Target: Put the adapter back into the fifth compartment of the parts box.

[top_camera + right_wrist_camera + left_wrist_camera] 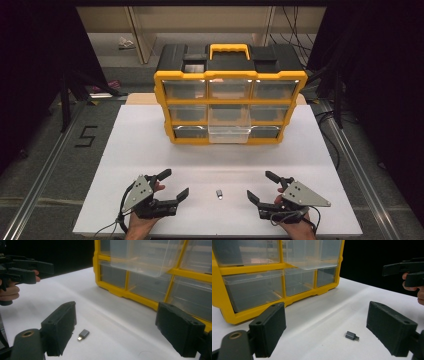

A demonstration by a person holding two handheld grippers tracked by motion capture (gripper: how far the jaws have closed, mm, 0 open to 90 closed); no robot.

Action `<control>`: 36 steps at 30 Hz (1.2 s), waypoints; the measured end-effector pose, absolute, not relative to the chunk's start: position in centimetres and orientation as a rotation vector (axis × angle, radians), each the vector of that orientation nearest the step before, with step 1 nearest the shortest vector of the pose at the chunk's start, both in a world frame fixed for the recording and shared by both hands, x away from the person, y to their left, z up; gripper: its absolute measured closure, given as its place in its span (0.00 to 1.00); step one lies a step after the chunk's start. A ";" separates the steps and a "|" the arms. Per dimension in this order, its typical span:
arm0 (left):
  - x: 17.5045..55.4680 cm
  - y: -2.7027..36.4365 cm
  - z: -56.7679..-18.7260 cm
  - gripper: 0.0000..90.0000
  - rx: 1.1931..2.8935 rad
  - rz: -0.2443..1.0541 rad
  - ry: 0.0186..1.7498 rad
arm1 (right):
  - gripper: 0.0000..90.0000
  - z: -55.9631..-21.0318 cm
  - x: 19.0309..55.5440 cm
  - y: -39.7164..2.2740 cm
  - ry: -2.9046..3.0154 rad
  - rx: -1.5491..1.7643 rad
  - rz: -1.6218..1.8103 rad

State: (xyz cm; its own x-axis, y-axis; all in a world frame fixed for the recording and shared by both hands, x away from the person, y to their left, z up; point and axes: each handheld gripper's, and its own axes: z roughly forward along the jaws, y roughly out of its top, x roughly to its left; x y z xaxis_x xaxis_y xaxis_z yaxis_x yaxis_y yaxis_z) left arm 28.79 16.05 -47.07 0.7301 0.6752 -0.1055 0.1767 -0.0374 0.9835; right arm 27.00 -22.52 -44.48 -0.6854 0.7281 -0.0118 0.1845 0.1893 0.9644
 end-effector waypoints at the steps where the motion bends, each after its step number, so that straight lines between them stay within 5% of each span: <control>1: 28.8 16.1 -47.1 0.17 1.591 0.462 0.708 | 0.20 -44.4 27.0 -22.5 2.001 0.846 1.509; 36: 28.6 15.9 -47.3 0.17 1.618 0.443 0.710 | 0.28 -43.5 29.7 -17.4 2.396 0.823 1.213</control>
